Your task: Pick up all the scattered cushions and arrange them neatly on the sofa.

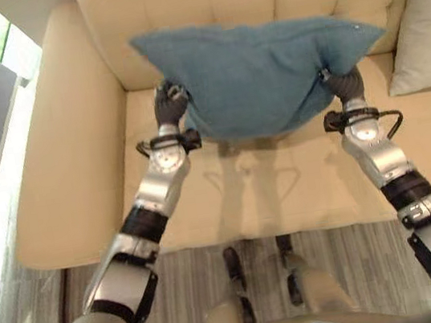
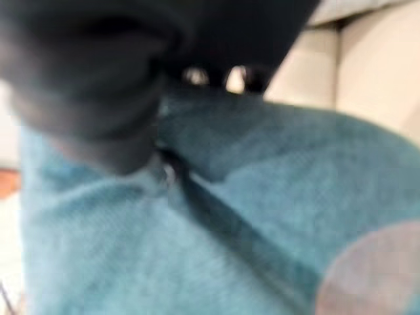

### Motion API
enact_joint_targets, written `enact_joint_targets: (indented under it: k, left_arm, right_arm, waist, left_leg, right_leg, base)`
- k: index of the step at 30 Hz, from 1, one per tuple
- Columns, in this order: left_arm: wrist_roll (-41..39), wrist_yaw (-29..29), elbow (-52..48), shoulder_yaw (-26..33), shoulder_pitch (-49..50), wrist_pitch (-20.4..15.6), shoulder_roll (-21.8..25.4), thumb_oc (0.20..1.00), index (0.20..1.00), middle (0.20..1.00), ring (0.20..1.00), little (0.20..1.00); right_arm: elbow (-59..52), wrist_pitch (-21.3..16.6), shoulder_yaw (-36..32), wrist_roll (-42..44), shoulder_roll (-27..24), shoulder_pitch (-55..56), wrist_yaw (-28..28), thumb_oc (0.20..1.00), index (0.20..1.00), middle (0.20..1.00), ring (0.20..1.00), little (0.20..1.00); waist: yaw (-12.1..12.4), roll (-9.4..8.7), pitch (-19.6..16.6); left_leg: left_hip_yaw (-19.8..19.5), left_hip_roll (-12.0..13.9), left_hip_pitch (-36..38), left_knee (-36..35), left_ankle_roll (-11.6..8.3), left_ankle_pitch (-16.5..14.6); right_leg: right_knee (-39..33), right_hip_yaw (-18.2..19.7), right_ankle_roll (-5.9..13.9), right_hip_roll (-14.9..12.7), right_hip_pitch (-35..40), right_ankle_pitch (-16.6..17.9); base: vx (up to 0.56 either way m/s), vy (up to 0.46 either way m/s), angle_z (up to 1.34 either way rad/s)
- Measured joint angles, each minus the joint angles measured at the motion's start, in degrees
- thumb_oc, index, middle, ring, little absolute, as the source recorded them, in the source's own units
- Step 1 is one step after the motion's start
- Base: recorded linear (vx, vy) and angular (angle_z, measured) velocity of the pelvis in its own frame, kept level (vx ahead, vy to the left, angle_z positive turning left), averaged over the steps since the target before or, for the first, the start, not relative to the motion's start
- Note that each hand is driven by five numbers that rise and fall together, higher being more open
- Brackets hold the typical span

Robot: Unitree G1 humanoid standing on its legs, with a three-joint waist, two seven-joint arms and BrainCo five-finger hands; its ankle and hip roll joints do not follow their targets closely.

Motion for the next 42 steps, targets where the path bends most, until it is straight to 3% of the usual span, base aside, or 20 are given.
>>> enact_joint_targets:
  k: [5, 15, 19, 20, 21, 22, 23, 28, 34, 38, 42]
  left_arm:
    - [-0.1, 0.0, 9.0, -1.9, -10.4, -1.1, 1.8, 0.2, 0.2, 0.2, 0.2, 0.2]
    - [-0.6, 0.1, 11.3, -2.1, -11.6, -3.7, 1.9, 0.2, 0.2, 0.2, 0.2, 0.2]
    - [0.5, 0.7, 19.8, -4.8, -20.6, -4.6, 2.9, 0.2, 0.2, 0.2, 0.2, 0.2]
    - [0.7, 1.2, 22.8, -5.9, -23.4, -4.6, 3.0, 0.2, 0.2, 0.2, 0.2, 0.2]
    - [0.8, 2.5, 27.0, -7.9, -28.3, -4.0, 2.9, 0.57, 0.57, 0.57, 0.57, 0.57]
    - [0.8, 2.7, 28.6, -9.3, -30.6, -3.4, 2.8, 1.0, 1.0, 1.0, 1.0, 1.0]
    - [1.1, 3.2, 30.6, -10.6, -32.8, -2.8, 2.5, 1.0, 1.0, 1.0, 1.0, 1.0]
    - [2.9, 6.2, 39.0, -13.5, -43.1, 2.6, -1.9, 1.0, 1.0, 1.0, 1.0, 1.0]
    - [3.0, 5.7, 39.2, -13.5, -45.1, 4.5, -1.7, 1.0, 1.0, 1.0, 1.0, 1.0]
    - [3.0, 2.4, 39.7, -13.4, -45.2, 4.5, 3.4, 1.0, 1.0, 1.0, 1.0, 1.0]
    - [2.4, -0.3, 40.7, -11.8, -44.5, 4.5, 13.2, 1.0, 1.0, 1.0, 1.0, 1.0]
  right_arm:
    - [7.4, -0.4, 1.1, 0.0, 0.2, -9.4, -1.3, 0.2, 0.2, 0.2, 0.2, 0.2]
    - [9.4, -1.7, 3.7, -2.2, -1.7, -14.9, -1.7, 0.2, 0.2, 0.2, 0.2, 0.2]
    - [17.7, -2.1, 8.1, -6.2, -4.4, -24.7, -3.4, 0.2, 0.2, 0.2, 0.2, 0.2]
    - [20.3, -2.1, 9.5, -7.0, -4.5, -27.2, -4.1, 0.269, 0.269, 0.269, 0.269, 0.269]
    - [25.9, -1.4, 12.4, -9.6, -4.3, -32.0, -5.8, 0.58, 0.58, 0.58, 0.58, 0.58]
    - [28.9, -0.8, 13.8, -10.5, -4.3, -34.4, -6.5, 0.931, 0.931, 0.931, 0.931, 0.931]
    - [31.6, 0.4, 15.5, -11.5, -4.2, -36.8, -7.3, 1.0, 1.0, 1.0, 1.0, 1.0]
    - [40.3, 6.8, 21.7, -12.9, -3.2, -46.3, -9.0, 1.0, 1.0, 1.0, 1.0, 1.0]
    - [41.3, 7.9, 23.3, -12.2, -5.0, -47.4, -8.0, 1.0, 1.0, 1.0, 1.0, 1.0]
    - [43.4, 7.7, 23.6, -10.2, -9.1, -48.3, -4.2, 1.0, 1.0, 1.0, 1.0, 1.0]
    - [44.0, 8.0, 23.9, -8.8, -17.0, -48.9, -1.5, 1.0, 1.0, 1.0, 1.0, 1.0]
  waist:
    - [0.2, 0.67, 0.6]
    - [0.9, 0.73, 0.7]
    - [0.7, 0.71, 0.4]
    - [0.7, 0.71, 0.4]
    - [0.7, 0.71, 0.4]
    - [0.7, 0.72, 0.4]
    - [0.8, 0.72, 0.4]
    - [1.1, 0.74, 0.4]
    - [1.4, 0.76, 0.4]
    - [1.4, 0.79, 0.4]
    - [1.5, 0.88, 0.5]
  left_leg:
    - [-0.2, 0.1, -6.4, 0.0, -0.63, 0.9]
    - [-0.4, 0.2, -10.9, 0.0, -0.65, 1.7]
    - [-1.1, 0.1, -15.2, 0.1, -1.21, 2.8]
    - [-1.2, 0.1, -16.0, 0.1, -1.16, 3.1]
    - [-1.5, 0.1, -17.2, 0.1, -1.22, 3.5]
    - [-1.7, 0.1, -17.7, 0.1, -1.21, 3.6]
    - [-1.8, 0.2, -18.0, 0.1, -1.31, 3.7]
    - [-2.1, 0.1, -19.7, 0.1, -1.25, 3.9]
    - [-2.1, 0.0, -19.9, 0.1, -1.26, 3.9]
    - [-2.0, 0.0, -19.9, 0.1, -1.26, 3.9]
    - [-2.1, 0.0, -19.4, 0.1, -1.27, 3.9]
  right_leg:
    - [0.0, 0.4, -0.14, 0.0, -6.2, 0.7]
    - [0.0, 0.9, -0.15, 0.1, -10.6, 1.3]
    - [0.0, 0.3, -0.13, 0.0, -14.6, 2.3]
    - [0.0, 0.1, -0.2, 0.0, -15.4, 2.5]
    - [0.0, -0.2, -0.37, 0.0, -16.4, 2.8]
    - [0.0, -0.3, -0.39, 0.0, -16.8, 2.9]
    - [0.0, -0.4, -0.36, 0.0, -17.2, 2.9]
    - [0.0, -0.6, -0.43, 0.0, -18.7, 3.0]
    - [0.1, -0.5, -0.44, -0.2, -18.9, 3.0]
    - [0.1, -0.5, -0.53, -0.3, -18.9, 3.1]
    - [0.1, -0.4, -0.62, -0.3, -18.3, 3.1]
  base:
    - [-0.04, -0.024, 0.04]
    - [-0.04, -0.036, 0.01]
    - [-0.02, -0.017, 0.07]
    - [-0.02, -0.006, 0.1]
    - [-0.02, -0.004, 0.08]
    - [-0.02, -0.001, 0.08]
    - [-0.02, 0.001, 0.04]
    - [0.0, 0.0, 0.01]
    - [0.03, 0.003, 0.0]
    - [0.01, -0.001, 0.0]
    - [0.01, -0.001, 0.01]
